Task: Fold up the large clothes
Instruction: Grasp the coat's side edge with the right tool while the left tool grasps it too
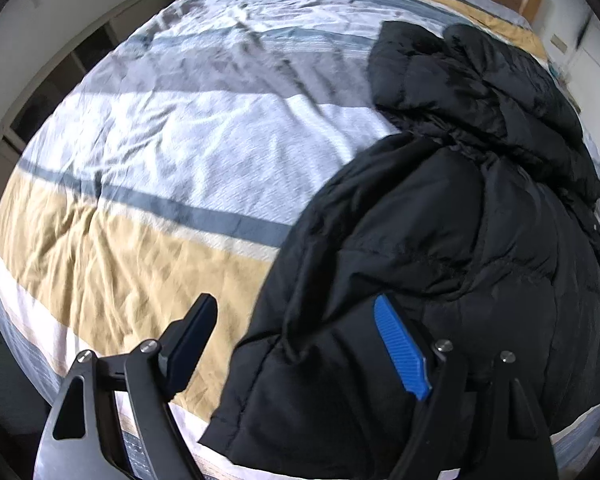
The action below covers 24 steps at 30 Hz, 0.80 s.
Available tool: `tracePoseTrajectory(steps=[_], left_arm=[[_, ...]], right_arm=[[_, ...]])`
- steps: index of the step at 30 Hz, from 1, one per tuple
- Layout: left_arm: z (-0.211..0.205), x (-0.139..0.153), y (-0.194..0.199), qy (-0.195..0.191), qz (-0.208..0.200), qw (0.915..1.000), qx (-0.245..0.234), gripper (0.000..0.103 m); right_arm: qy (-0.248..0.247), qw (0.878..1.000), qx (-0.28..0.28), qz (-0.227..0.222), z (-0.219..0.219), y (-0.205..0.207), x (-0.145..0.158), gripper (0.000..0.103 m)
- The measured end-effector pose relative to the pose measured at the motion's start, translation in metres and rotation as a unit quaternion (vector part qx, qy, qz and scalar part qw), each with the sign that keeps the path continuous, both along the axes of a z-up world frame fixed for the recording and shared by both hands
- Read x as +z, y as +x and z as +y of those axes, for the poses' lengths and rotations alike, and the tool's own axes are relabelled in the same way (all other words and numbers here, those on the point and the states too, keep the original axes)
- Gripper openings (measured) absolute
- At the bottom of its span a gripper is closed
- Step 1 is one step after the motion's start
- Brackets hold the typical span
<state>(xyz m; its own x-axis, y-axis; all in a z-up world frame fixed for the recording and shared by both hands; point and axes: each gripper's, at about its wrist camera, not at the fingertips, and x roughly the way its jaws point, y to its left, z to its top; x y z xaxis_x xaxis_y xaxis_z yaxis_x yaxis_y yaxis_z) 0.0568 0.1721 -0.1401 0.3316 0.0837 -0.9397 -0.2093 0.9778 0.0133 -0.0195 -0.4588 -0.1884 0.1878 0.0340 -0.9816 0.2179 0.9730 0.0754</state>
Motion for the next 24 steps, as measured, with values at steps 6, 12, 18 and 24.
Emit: tracePoseTrajectory(steps=[6,12,18,24], left_arm=[[0.039,-0.016,-0.019,-0.056,0.007,0.9979,0.032,0.080],[0.048,-0.046,-0.027,-0.128,0.033,0.9907,0.034,0.080],[0.049,-0.081,-0.025,-0.193,0.062,0.9780,0.050,0.080],[0.034,-0.089,-0.026,-0.225,0.077,0.9705,0.038,0.080]], right_arm=[[0.016,1.000,0.001,0.005,-0.004,-0.008,-0.005,0.094],[0.029,0.999,0.002,0.013,-0.006,-0.011,-0.016,0.094],[0.031,0.999,0.007,0.016,-0.006,-0.008,-0.026,0.096],[0.057,0.998,0.004,0.027,-0.015,-0.007,-0.047,0.098]])
